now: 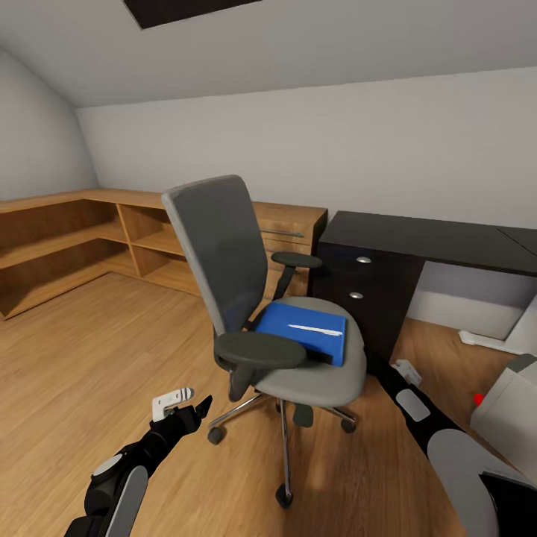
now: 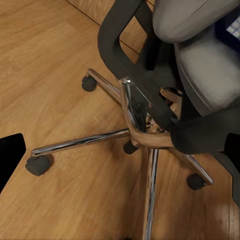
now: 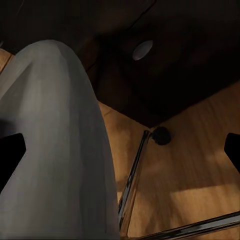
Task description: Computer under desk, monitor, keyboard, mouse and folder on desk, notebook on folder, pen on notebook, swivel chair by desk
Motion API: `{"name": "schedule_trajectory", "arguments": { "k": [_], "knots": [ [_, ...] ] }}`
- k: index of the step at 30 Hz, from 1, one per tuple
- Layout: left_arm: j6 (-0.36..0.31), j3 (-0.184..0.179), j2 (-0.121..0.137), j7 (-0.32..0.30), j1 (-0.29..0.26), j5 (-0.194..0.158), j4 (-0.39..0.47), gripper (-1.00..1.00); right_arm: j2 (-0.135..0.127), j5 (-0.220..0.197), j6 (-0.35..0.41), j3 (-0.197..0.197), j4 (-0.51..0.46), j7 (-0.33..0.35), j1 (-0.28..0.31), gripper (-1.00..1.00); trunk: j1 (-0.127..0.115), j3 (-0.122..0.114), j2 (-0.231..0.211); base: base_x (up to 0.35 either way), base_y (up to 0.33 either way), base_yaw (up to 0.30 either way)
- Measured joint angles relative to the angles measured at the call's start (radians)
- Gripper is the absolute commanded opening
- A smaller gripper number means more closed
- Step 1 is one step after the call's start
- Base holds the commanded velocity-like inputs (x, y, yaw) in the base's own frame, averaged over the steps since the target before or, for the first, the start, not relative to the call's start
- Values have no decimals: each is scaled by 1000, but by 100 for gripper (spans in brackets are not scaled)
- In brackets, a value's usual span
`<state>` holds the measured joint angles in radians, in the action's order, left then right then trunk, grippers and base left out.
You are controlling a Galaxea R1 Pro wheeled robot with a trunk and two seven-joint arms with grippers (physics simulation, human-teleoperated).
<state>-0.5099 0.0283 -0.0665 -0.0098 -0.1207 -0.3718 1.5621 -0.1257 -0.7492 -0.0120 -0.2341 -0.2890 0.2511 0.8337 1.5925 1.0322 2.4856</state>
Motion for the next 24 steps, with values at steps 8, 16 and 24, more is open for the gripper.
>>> {"name": "schedule_trajectory", "arguments": {
  "k": [8, 16, 24],
  "knots": [
    [0, 0, 0, 0, 0, 0, 0, 100, 3, 0, -1, 1, 3, 3, 0, 100, 0, 0, 0, 0, 0, 48],
    [0, 0, 0, 0, 0, 0, 1, 100, 3, -1, -2, -15, 2, 4, 1, 100, 0, 0, 0, 0, 0, 219],
    [0, -1, 0, 0, 0, 0, -1, 100, 5, 0, -3, -8, 3, 11, 1, 100, 0, 0, 0, -218, 0, 213]
  ]
}}
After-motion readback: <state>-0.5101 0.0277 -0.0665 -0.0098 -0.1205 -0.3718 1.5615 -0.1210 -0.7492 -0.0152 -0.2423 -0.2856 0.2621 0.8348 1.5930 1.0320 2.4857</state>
